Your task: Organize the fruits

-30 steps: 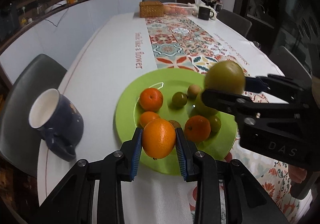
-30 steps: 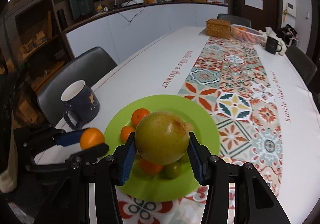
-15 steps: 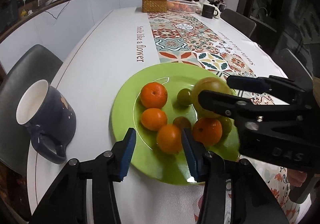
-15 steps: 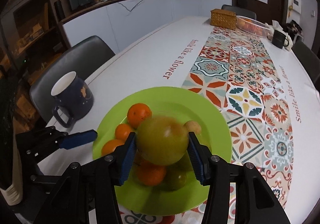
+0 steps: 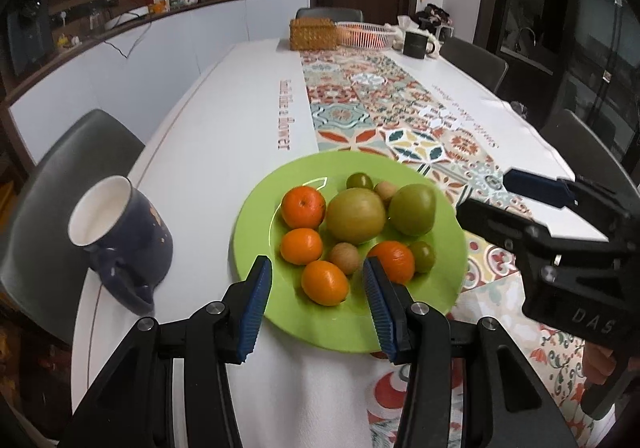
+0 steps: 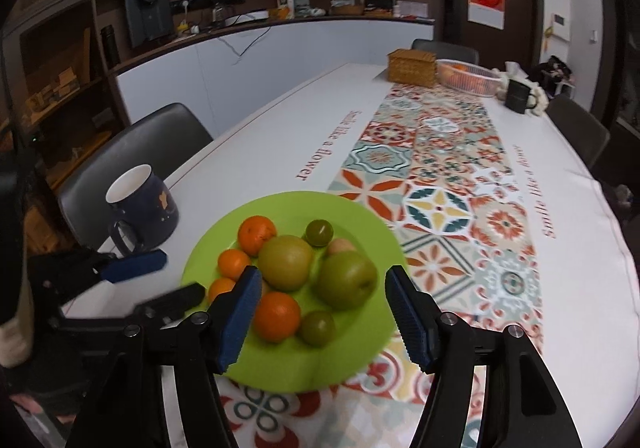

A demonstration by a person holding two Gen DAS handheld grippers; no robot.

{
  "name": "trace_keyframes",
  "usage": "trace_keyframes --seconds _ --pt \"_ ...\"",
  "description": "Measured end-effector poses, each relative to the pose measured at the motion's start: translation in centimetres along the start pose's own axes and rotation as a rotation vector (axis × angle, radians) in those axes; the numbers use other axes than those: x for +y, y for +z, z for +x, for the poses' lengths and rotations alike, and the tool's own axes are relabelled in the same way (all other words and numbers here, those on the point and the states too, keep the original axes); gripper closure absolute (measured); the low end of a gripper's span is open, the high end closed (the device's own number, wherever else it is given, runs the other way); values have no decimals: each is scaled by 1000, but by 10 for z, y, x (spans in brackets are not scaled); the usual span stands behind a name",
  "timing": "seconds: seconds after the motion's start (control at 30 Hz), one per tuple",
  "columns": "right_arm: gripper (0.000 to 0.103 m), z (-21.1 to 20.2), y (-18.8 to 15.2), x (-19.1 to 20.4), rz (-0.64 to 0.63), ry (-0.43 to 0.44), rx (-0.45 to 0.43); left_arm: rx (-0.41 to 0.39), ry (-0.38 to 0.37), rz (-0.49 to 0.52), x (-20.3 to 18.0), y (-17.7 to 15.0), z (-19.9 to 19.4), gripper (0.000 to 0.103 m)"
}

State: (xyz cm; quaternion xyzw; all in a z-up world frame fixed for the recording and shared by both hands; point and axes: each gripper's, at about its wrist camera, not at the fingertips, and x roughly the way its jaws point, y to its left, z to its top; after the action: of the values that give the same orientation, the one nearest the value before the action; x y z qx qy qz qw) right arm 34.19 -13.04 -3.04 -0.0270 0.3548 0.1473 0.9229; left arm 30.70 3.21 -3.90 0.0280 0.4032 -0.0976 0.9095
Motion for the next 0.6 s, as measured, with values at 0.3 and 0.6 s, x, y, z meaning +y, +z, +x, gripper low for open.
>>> trace_keyframes --seconds 0.3,0.6 --pt "37 -54 -22 -8 31 -41 -44 -95 5 -10 -19 -7 -51 44" --pt "30 -123 -50 -16 78 -108 -132 -183 4 2 -48 -31 -102 36"
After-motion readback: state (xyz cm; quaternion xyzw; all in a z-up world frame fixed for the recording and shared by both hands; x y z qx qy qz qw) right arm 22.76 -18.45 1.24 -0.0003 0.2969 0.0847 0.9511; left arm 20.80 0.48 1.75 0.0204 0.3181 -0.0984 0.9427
